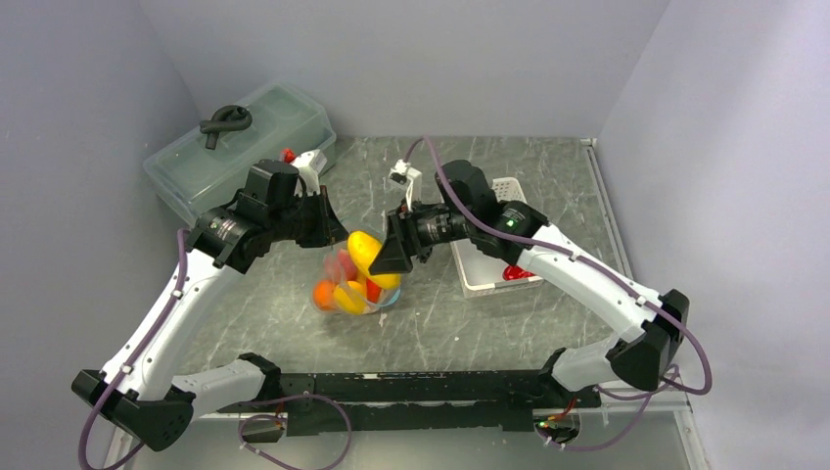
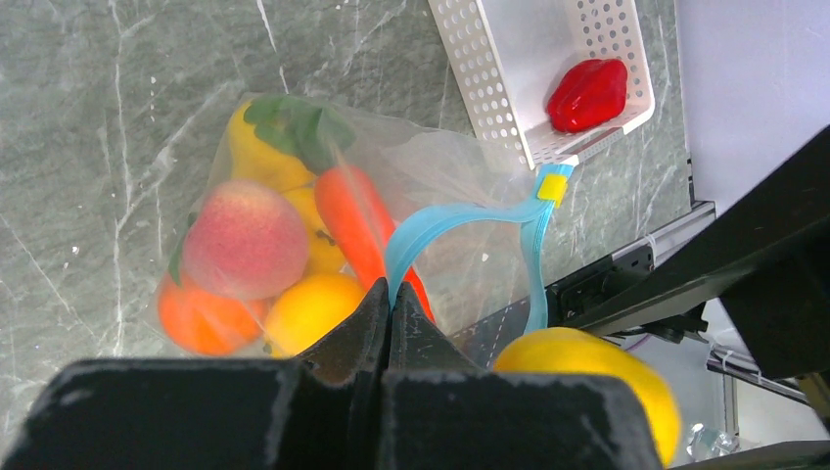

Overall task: Place the food in the zip-top bag and seal the zipper
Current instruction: Place the fake fruit in the zipper food storage bag.

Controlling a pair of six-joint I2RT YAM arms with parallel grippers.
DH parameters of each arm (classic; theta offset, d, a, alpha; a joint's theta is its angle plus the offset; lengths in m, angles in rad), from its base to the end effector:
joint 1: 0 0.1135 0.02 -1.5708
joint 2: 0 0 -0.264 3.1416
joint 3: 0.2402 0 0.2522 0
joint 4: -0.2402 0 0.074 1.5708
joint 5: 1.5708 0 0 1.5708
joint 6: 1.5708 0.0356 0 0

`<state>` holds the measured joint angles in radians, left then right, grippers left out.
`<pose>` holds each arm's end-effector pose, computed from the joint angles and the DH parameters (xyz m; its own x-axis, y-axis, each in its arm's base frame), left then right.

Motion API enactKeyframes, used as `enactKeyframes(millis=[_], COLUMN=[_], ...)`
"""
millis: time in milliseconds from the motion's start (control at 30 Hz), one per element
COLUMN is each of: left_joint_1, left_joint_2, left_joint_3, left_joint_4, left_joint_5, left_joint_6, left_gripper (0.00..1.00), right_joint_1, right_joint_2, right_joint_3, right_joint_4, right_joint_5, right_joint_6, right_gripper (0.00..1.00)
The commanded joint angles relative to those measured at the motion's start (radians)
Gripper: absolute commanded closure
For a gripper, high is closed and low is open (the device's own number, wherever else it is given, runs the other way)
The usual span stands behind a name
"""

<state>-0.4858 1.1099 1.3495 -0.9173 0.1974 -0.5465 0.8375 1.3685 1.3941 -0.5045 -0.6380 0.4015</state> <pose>0.1835 -0.1048 0.3981 -0.7819 -0.1634 -0.6016 0.2184 0.8320 -0.5099 0.1860 0.2381 0.3911 -0.6554 -0.2585 -0.7097 -0.7545 0.2672 0.5995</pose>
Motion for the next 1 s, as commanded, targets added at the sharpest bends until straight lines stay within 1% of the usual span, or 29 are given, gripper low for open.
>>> enactKeyframes(millis=[0,233,400,600,733,967], left_joint_1=[0.004,0.003,0.004,0.003,0.003,0.004], left_joint_2=[-0.006,-0.001,0.002,-0.001,-0.007,-0.007], left_joint_3=[0.011,0.016,0.015,0.014,0.010,0.012], left_joint_4=[0.057,0.057,0.057,0.052,0.052,0.046], left_joint_5=[0.019,0.023,0.032,0.033,0.036,0.037], left_joint_6=[-0.022,-0.021,-0.021,-0.017,-0.015,-0.008], left_gripper=[1.00,1.00,1.00,1.00,1.00,1.00], right_joint_1=[0.028,0.050,0.056,0.064,0.067,0.075], right_joint_2=[0.020,0.058,0.094,0.144,0.185,0.219], right_joint_3=[0.043,0.047,0.069,0.110,0.152,0.208], right_joint_4=[0.030,-0.014,-0.060,-0.103,-0.130,-0.147], right_joint_5=[0.058,0.200,0.293,0.372,0.396,0.407], right_joint_6=[0.005,0.014,0.019,0.016,0.015,0.008], right_gripper=[0.76,0.75,0.73,0.66,0.59,0.35])
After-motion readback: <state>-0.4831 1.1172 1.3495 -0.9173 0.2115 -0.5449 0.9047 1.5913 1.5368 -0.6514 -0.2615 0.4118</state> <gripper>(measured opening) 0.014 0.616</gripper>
